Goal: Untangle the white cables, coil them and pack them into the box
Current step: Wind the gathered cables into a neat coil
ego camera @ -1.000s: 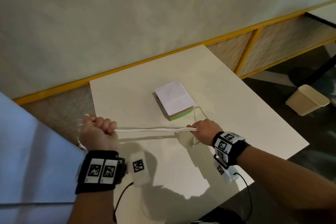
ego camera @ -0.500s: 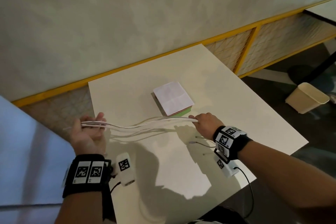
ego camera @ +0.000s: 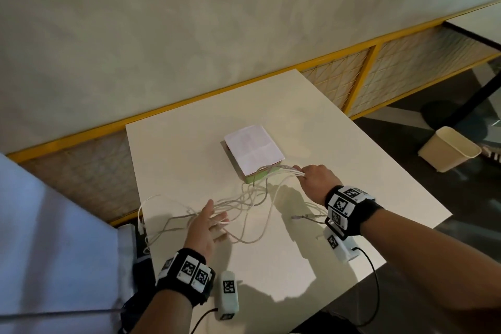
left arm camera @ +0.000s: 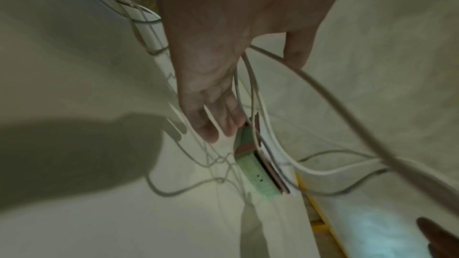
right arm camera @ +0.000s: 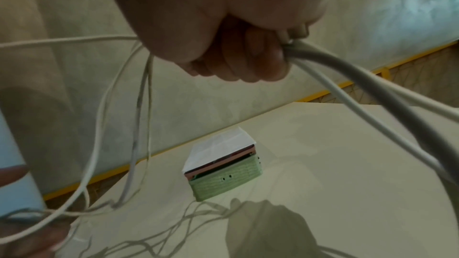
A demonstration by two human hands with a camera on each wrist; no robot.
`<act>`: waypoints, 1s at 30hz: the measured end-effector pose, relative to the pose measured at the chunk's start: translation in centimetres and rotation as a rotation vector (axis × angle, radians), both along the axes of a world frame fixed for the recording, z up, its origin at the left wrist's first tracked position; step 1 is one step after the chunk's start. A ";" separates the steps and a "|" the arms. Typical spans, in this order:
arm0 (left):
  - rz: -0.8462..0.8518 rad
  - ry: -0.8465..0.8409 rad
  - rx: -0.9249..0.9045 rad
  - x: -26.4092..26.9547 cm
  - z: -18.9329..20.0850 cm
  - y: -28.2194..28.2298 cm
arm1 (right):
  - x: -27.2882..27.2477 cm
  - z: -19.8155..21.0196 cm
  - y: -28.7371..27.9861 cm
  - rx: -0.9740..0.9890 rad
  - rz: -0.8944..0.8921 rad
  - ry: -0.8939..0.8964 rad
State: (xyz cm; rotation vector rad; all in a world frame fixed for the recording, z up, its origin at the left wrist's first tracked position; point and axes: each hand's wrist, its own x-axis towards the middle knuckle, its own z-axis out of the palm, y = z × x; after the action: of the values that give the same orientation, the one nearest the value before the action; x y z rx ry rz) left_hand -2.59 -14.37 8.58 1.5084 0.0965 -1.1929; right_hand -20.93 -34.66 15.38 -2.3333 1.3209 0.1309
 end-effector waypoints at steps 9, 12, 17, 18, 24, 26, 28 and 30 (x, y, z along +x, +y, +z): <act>-0.587 -0.608 0.269 -0.1 4.0 -0.4 | 0.0 -0.1 0.2 0.009 -0.015 0.094; -0.598 -0.501 -0.073 -3.7 6.9 -2.9 | 1.3 0.1 1.1 -0.008 0.052 0.124; -0.774 -0.537 -0.061 -7.9 6.8 -6.9 | 3.0 1.3 2.5 -0.083 0.190 0.170; -0.751 -0.498 -0.058 -7.9 6.5 -7.4 | 3.2 1.5 2.7 -0.100 0.220 0.177; -0.253 -0.163 -0.158 -8.0 6.9 -9.9 | 3.8 1.9 3.9 -0.143 0.257 0.171; -0.155 -0.191 -0.157 -8.1 6.8 -10.5 | 3.7 2.2 4.0 -0.162 0.251 0.145; -0.086 -0.224 -0.181 -8.3 7.1 -10.8 | 3.7 2.4 4.0 -0.171 0.238 0.117; -0.026 -0.252 -0.201 -8.6 7.2 -11.1 | 3.8 2.3 3.9 -0.187 0.231 0.103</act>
State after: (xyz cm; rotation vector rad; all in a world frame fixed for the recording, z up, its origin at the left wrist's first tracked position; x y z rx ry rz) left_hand -11.20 -25.46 15.77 1.4717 -0.2064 -0.9920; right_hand -17.10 -30.72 17.69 -2.6659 1.1490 0.2100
